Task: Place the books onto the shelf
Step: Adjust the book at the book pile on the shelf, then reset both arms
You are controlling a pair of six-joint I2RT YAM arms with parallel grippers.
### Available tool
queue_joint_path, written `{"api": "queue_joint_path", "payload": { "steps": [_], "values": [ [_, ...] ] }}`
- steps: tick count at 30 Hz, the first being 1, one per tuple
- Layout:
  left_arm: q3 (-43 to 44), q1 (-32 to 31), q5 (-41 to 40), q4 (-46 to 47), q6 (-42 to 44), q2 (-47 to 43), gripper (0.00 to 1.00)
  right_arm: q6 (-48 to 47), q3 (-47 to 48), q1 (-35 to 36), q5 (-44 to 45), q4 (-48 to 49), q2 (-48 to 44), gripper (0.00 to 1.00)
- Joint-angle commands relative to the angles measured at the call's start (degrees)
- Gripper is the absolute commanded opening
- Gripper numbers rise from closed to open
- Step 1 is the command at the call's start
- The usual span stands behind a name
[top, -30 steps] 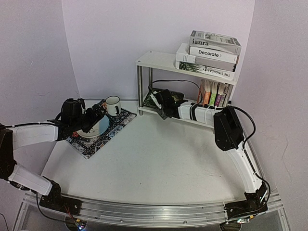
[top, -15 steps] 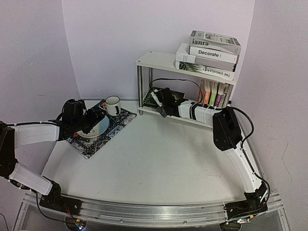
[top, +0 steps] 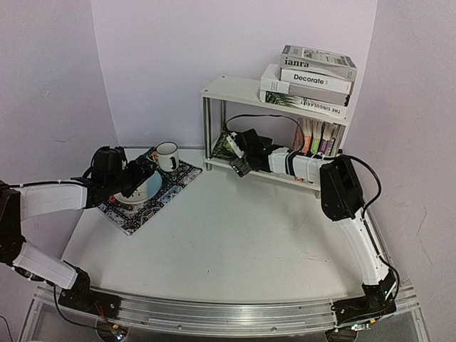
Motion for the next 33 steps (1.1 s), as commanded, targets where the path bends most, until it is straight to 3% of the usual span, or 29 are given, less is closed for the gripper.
{"api": "queue_joint_path", "payload": {
  "steps": [1, 11, 18, 24, 33],
  "values": [
    [1.21, 0.34, -0.79, -0.52, 0.37, -3.49, 0.97, 1.66, -3.41, -0.16, -6.28, -1.34, -7.12, 0.93],
    [-1.40, 0.33, -5.84, -3.90, 6.24, -12.85, 0.99, 3.65, -14.73, 3.52, -10.66, 0.72, -18.15, 0.95],
    [-3.48, 0.23, -7.39, -5.09, 14.68, -19.80, 1.00, 4.45, -29.75, 9.06, -11.87, 6.44, -29.40, 0.96],
    [-6.38, 0.04, -8.13, -3.56, 25.93, -22.84, 1.00, 10.31, -50.40, 10.41, -17.36, 16.11, -42.43, 0.96],
    [-12.33, -0.19, -11.56, 1.21, 35.82, -25.65, 1.00, 16.09, -80.06, 10.43, -13.75, 32.48, -60.68, 0.97]
  ]
}}
